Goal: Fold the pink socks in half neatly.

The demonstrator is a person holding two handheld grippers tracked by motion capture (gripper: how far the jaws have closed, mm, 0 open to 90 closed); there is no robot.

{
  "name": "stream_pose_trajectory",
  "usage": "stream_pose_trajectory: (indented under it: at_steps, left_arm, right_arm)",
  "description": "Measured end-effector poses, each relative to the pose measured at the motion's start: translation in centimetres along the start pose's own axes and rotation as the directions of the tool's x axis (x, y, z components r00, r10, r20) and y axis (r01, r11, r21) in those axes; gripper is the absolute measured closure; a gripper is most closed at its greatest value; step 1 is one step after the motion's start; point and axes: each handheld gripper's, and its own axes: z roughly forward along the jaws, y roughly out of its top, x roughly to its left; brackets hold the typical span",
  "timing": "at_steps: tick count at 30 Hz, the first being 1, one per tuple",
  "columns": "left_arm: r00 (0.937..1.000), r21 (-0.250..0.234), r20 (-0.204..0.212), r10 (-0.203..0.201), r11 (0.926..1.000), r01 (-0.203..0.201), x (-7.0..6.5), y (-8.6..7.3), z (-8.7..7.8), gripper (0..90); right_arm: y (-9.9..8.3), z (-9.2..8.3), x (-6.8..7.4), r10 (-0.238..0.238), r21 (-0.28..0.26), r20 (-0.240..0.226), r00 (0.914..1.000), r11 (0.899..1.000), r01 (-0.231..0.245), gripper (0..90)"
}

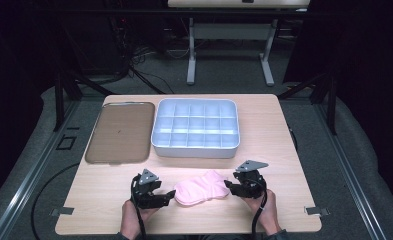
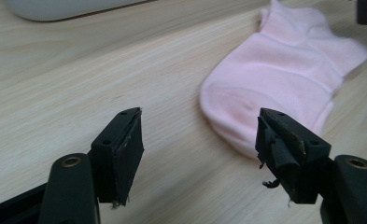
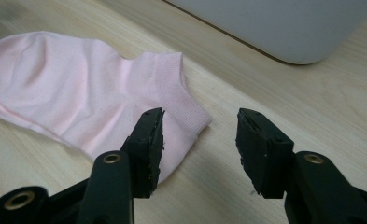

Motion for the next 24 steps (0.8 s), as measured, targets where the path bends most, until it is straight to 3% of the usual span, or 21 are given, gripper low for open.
stream_pose_trajectory:
  at_steps: [1, 7, 12, 13, 17, 24]
  left_arm:
    - [0.9999, 0.01, 0.008, 0.013, 0.9999, -0.013, -0.1, 0.2, 0.1, 36.5]
    - [0.9986, 0.074, -0.002, 0.054, 0.9958, -0.054, -0.1, 0.2, 1.9, 55.6]
    - [0.9978, 0.062, 0.01, 0.066, 0.9959, -0.066, 0.0, -0.1, 1.8, 60.5]
    - [0.9963, 0.057, 0.004, 0.086, 0.9947, -0.086, 0.0, -0.2, 1.8, 61.1]
    - [0.9951, 0.053, 0.005, 0.099, 0.9937, -0.099, -0.1, -0.3, 1.8, 66.5]
    - [0.9917, 0.061, 0.026, 0.126, 0.99, -0.127, 0.2, -0.2, 1.8, 75.2]
  right_arm:
    - [0.1, 0.1, 0.0, 0.0, 0.0, 0.001, 1.0, 1.0, 0.0, 50.6]
    - [0.2, 0.7, -0.3, 0.032, -0.003, 0.014, 0.9994, 0.999, -0.032, 49.9]
    - [0.2, 1.3, -0.3, 0.028, 0.015, 0.01, 0.9996, 0.999, -0.028, 52.2]
    - [0.2, 1.7, -0.4, 0.037, 0.034, -0.01, 0.9993, 0.999, -0.037, 53.5]
    - [0.3, 1.9, -0.3, 0.032, 0.031, -0.009, 0.9995, 0.999, -0.031, 56.3]
    - [-0.2, 2.3, 0.3, -0.023, 0.059, -0.004, 0.9997, 0.998, 0.023, 70.2]
